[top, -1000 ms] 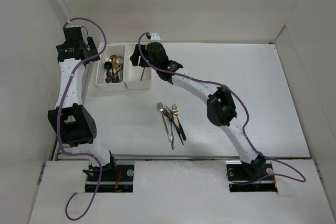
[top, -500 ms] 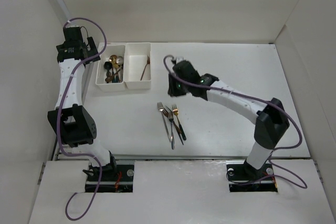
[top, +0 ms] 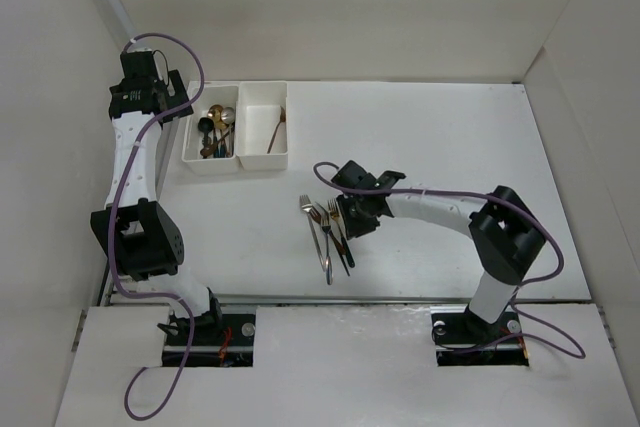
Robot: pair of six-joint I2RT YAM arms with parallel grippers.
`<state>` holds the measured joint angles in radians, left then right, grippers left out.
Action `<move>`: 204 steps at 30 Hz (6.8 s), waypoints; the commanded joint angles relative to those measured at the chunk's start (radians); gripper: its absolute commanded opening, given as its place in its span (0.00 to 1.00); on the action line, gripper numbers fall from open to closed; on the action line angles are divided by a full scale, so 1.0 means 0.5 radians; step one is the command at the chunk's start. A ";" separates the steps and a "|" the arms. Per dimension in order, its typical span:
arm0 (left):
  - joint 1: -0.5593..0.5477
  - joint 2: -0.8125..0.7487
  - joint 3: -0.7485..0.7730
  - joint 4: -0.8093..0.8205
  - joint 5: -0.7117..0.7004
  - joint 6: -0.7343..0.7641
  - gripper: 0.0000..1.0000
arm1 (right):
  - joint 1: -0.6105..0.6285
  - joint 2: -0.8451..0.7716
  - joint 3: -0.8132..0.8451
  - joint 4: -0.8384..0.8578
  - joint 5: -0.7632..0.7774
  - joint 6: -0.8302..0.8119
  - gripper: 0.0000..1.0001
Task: Sort the eating utensils into containers
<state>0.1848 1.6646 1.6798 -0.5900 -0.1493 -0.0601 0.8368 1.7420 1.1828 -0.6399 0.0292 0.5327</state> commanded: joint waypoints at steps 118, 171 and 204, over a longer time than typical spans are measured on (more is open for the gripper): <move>0.002 -0.102 -0.022 0.023 0.133 0.010 0.99 | 0.345 0.345 0.417 -0.199 0.457 0.149 0.00; -0.645 -0.206 -0.583 -0.363 1.210 0.424 0.99 | -0.155 0.975 2.142 0.694 0.466 0.027 0.70; -1.634 0.570 -0.905 -0.087 0.215 -0.168 0.74 | -0.342 -1.370 -0.120 0.157 1.500 0.855 0.67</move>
<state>-0.6395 1.8790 1.2480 -0.6422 0.0071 -0.1204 0.6563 1.0790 1.0927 -0.5343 0.7197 0.9501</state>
